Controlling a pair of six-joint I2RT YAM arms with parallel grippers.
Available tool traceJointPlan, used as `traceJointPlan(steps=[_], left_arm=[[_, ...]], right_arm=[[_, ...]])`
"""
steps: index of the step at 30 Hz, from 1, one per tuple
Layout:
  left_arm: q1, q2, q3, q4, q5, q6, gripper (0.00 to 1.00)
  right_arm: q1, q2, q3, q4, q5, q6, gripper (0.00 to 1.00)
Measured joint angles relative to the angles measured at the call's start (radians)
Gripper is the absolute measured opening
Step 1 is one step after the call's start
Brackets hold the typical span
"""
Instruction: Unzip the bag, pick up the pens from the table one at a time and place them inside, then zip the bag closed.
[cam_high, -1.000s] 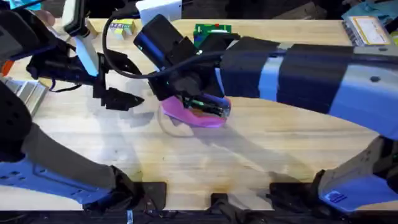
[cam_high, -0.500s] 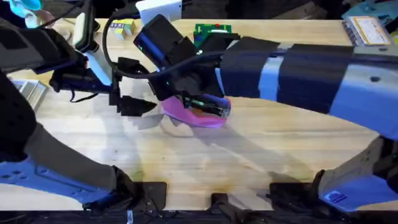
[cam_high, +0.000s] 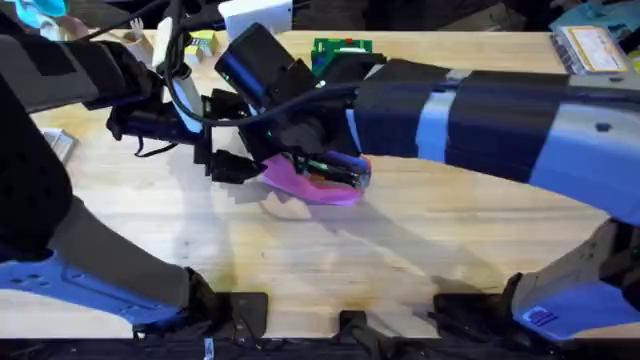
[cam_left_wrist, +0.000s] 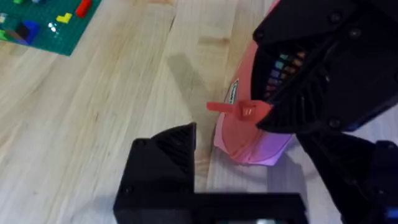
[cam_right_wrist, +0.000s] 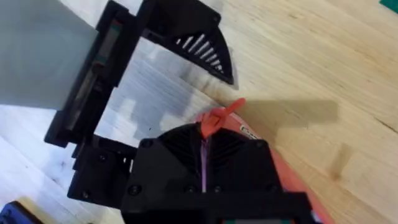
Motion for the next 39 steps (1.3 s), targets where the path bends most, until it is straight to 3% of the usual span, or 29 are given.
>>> traceJointPlan(steps=[22, 24, 26, 31, 33, 39], left_arm=[[-0.028, 0.0, -0.005, -0.038, -0.034, -0.076, 0.98], [-0.028, 0.0, -0.005, -0.041, -0.034, -0.08, 0.887], [-0.028, 0.0, -0.005, -0.048, -0.037, -0.083, 0.734], [-0.028, 0.0, -0.005, -0.044, -0.049, -0.086, 0.221], [-0.028, 0.0, -0.005, -0.041, -0.051, -0.085, 0.066], [-0.028, 0.0, -0.005, -0.042, -0.053, -0.086, 0.045]], right_arm=[[0.0, 0.0, 0.0, 0.0, 0.0, 0.0, 0.031], [0.0, 0.0, 0.0, 0.0, 0.0, 0.0, 0.031], [0.0, 0.0, 0.0, 0.0, 0.0, 0.0, 0.031], [0.0, 0.0, 0.0, -0.001, -0.001, 0.0, 0.031], [0.001, 0.0, 0.0, -0.001, -0.001, 0.0, 0.031], [0.004, 0.0, 0.0, -0.004, -0.001, 0.0, 0.031]])
